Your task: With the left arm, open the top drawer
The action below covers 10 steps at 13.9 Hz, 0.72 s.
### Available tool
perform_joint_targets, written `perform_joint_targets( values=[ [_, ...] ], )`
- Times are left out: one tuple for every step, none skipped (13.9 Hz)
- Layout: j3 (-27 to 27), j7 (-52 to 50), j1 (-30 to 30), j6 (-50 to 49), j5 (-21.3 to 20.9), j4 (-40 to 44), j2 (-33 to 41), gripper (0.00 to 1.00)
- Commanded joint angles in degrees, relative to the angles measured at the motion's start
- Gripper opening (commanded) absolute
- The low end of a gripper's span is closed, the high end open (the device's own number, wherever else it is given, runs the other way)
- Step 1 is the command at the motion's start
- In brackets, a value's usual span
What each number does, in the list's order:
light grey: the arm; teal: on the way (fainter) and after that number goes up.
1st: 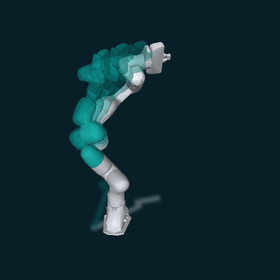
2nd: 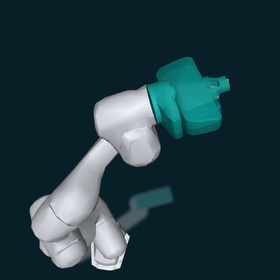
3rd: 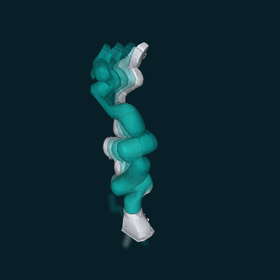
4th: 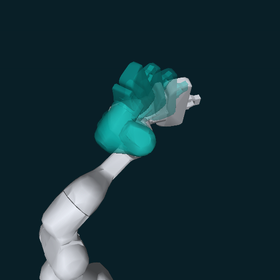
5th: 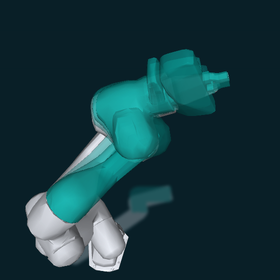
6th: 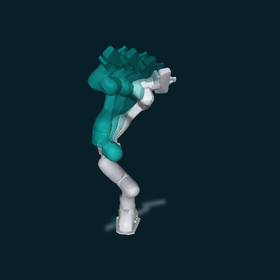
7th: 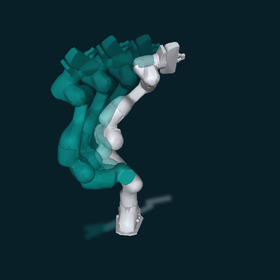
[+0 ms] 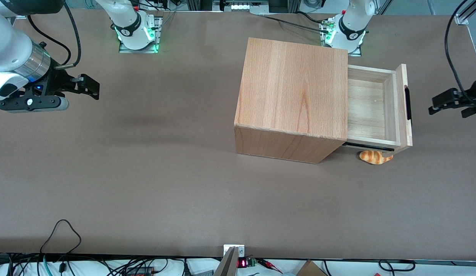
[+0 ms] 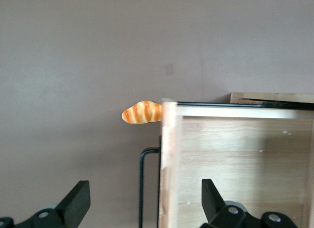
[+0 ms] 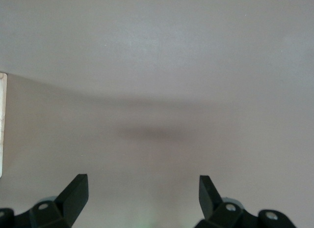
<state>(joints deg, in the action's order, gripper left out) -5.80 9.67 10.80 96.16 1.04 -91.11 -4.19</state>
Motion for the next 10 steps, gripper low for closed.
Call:
perform_joint_targets(
  values=[
    [3.95, -3.42, -5.86, -1.42, -1.74, 1.55, 0.76, 1.00],
    [4.22, -4.22, -7.01, -1.42, -1.65, 1.55, 1.28, 1.00],
    [4.13, -5.09, -7.46, -1.33, -1.74, 1.47, 1.63, 1.00],
    [4.22, -5.45, -7.55, -1.33, -1.74, 1.29, 2.33, 1.00],
    [4.22, -5.37, -7.81, -1.24, -1.74, 0.77, 3.39, 1.00],
    [4.74, -5.37, -8.68, -1.24, -1.74, 0.07, 4.18, 1.00],
    [5.71, -5.45, -9.30, -1.15, -1.74, -0.98, 5.23, 1.00],
    [5.80, -5.37, -9.39, -0.98, -1.74, -1.86, 6.20, 1.00],
    [5.80, -5.37, -9.40, -0.89, -1.74, -2.74, 6.99, 1.00],
    [5.80, -5.37, -9.40, -0.72, -1.74, -3.54, 7.61, 1.00]
  ],
)
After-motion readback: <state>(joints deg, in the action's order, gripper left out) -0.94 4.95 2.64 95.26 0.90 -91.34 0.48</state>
